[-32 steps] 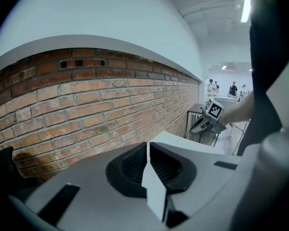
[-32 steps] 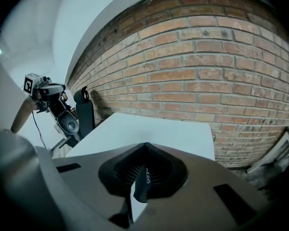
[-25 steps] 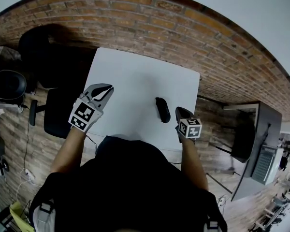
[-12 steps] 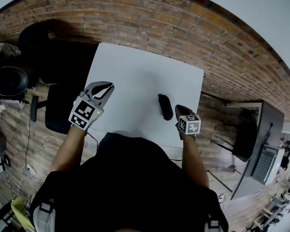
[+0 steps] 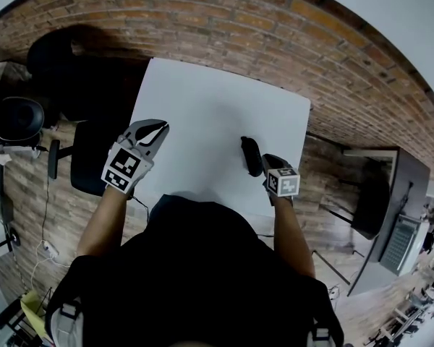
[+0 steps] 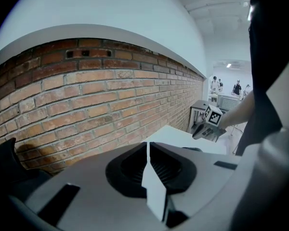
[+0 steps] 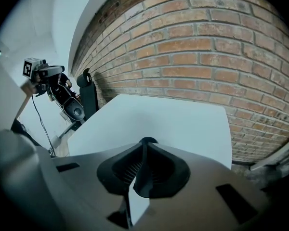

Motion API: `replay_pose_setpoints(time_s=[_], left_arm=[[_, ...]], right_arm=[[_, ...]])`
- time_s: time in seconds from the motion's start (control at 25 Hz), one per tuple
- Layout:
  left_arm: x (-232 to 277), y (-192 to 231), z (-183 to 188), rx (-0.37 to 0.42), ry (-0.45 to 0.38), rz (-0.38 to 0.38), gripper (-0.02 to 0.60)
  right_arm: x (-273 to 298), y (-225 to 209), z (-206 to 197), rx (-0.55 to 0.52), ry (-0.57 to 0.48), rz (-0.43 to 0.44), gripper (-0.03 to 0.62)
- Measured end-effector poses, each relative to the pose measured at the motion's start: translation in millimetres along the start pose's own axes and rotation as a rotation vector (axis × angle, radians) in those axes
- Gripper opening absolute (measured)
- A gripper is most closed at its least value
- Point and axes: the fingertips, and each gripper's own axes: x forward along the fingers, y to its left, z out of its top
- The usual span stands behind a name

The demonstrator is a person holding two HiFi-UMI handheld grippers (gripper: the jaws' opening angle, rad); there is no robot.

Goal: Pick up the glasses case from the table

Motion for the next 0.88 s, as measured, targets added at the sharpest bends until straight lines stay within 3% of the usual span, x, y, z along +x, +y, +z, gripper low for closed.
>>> replay_pose_setpoints(time_s=[0.32, 0.64, 0.88], left_arm=[[3, 1, -8, -0.007, 0.018, -0.007, 0.025], [7, 2, -11, -0.008, 0.026, -0.019, 0.025], [13, 0, -15, -0.012, 0.036, -0.031, 0.025]], right_arm=[[17, 1, -14, 0.018, 0.044, 0.008, 0.069], [33, 5, -24, 0.038, 0.088, 0.037, 0.161], [41, 5, -28, 0.036, 0.107, 0.044, 0.190]])
